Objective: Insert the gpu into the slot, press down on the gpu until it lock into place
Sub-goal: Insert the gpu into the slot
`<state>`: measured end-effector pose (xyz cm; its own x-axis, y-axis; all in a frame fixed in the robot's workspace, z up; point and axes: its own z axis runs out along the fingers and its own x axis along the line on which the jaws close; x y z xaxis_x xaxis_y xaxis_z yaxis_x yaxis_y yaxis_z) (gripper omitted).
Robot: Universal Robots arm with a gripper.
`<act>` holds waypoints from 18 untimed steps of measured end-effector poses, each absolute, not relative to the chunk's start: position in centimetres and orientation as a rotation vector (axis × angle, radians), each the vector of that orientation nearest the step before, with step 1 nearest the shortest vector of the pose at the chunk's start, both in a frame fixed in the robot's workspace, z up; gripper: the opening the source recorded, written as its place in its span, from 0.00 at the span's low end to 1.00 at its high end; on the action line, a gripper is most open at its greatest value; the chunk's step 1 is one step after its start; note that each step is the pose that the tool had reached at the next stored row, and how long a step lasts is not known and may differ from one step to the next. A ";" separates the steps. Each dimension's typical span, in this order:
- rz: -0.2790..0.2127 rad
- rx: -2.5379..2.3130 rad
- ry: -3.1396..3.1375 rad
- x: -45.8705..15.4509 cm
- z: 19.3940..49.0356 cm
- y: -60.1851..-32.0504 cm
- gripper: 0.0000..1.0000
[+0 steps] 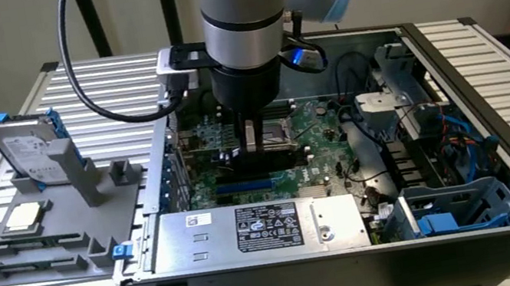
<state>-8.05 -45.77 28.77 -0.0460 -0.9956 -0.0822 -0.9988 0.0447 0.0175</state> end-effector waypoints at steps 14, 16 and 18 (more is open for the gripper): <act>0.107 -2.125 2.247 -8.3 28.5 -45.8 0.27; 0.107 -2.124 2.247 -8.3 28.4 -45.8 0.27; 0.107 -2.124 2.247 -8.3 28.3 -45.8 0.27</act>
